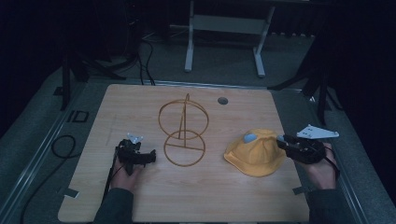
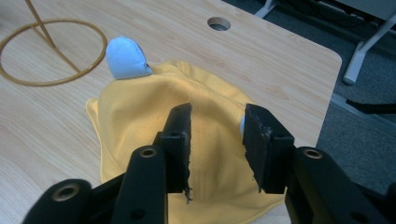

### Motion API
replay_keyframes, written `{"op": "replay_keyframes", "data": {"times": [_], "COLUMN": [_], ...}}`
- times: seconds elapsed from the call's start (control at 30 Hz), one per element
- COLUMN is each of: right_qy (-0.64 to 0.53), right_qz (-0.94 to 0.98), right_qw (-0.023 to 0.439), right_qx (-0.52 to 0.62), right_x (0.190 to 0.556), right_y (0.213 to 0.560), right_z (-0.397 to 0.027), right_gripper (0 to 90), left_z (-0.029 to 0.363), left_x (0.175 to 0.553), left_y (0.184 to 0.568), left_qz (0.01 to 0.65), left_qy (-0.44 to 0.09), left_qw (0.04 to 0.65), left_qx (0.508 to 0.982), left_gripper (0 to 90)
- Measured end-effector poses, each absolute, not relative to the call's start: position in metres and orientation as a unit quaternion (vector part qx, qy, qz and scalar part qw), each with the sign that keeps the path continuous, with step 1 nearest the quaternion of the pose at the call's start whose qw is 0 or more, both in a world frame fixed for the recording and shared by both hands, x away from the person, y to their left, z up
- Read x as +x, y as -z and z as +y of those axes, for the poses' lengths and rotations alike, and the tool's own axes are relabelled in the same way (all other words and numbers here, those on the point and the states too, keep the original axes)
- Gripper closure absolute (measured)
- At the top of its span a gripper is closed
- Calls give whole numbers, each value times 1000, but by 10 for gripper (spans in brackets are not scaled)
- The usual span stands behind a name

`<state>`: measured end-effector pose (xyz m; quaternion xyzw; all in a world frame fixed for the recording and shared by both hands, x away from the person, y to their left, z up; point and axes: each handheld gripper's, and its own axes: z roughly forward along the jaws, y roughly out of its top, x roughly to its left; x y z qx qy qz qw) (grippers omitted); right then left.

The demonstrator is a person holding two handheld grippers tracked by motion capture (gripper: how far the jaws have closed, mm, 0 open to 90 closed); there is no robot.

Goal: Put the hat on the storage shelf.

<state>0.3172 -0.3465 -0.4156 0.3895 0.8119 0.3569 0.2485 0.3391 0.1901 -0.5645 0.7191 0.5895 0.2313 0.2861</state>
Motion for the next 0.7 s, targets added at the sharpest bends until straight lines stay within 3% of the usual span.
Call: {"op": "replay_keyframes", "data": {"times": [0.3,0.7], "right_qy": [-321,-250], "right_qz": [842,891], "right_qw": [249,214], "right_qx": [354,312], "right_x": [325,346], "right_y": [404,407], "right_z": [-332,-314], "right_gripper": [559,515], "left_z": [190,190], "left_x": [339,339], "left_y": [565,565], "left_qz": [589,589], "left_qy": [-231,-231], "left_qw": [286,286], "left_qx": [719,719], "left_gripper": [4,4]}}
